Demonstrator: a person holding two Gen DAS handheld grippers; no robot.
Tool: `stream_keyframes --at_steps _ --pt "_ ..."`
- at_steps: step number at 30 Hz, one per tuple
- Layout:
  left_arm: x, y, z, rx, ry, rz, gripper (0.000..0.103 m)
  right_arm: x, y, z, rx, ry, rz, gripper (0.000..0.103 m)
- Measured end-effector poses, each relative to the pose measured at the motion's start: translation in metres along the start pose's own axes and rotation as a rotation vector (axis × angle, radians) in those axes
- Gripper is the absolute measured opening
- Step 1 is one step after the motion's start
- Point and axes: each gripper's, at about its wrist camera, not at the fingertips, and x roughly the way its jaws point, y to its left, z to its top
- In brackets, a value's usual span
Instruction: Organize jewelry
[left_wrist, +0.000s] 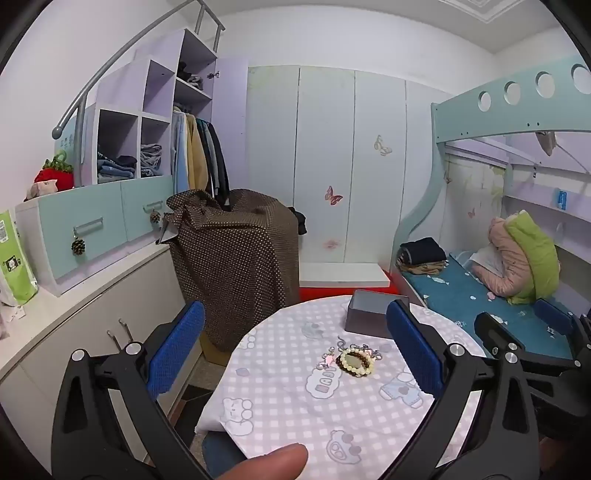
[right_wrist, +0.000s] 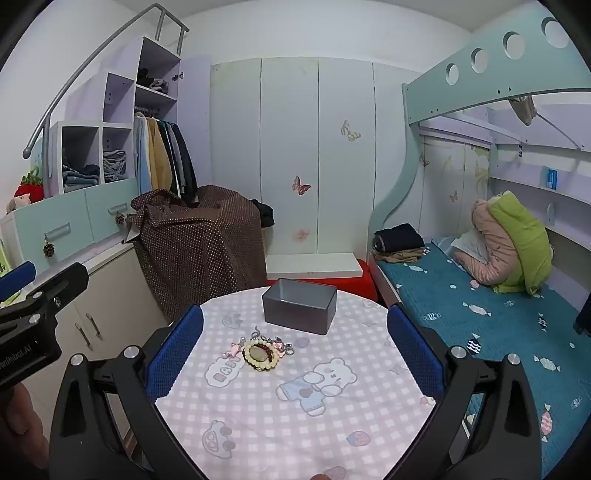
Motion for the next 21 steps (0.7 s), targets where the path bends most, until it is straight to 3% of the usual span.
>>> stream_keyframes --at_steps 21 --pt "-0.0043 -0.0066 0.0006 0.002 0.001 -0.028 0.098 -0.0024 -0.0006 0.0010 0.007 -0.012 -0.002 0.096"
